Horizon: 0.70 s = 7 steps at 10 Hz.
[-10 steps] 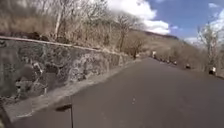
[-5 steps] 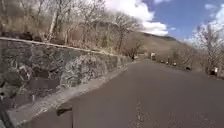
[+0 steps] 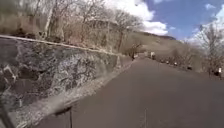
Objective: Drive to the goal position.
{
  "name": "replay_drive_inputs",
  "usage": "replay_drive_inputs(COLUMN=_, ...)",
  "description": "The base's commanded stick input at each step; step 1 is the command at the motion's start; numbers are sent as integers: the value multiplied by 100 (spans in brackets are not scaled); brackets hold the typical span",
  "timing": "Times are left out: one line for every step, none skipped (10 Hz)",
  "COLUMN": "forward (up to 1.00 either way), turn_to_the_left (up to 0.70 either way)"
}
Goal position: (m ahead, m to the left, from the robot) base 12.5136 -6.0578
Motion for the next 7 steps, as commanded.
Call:
replay_drive_inputs(forward=70, turn_to_the_left=-16)
replay_drive_inputs(forward=70, turn_to_the_left=-30)
replay_drive_inputs(forward=70, turn_to_the_left=-34)
replay_drive_inputs(forward=70, turn_to_the_left=-34)
replay_drive_inputs(forward=70, turn_to_the_left=-33)
replay_drive_inputs(forward=70, turn_to_the_left=-30)
replay_drive_inputs(forward=70, turn_to_the_left=-26)
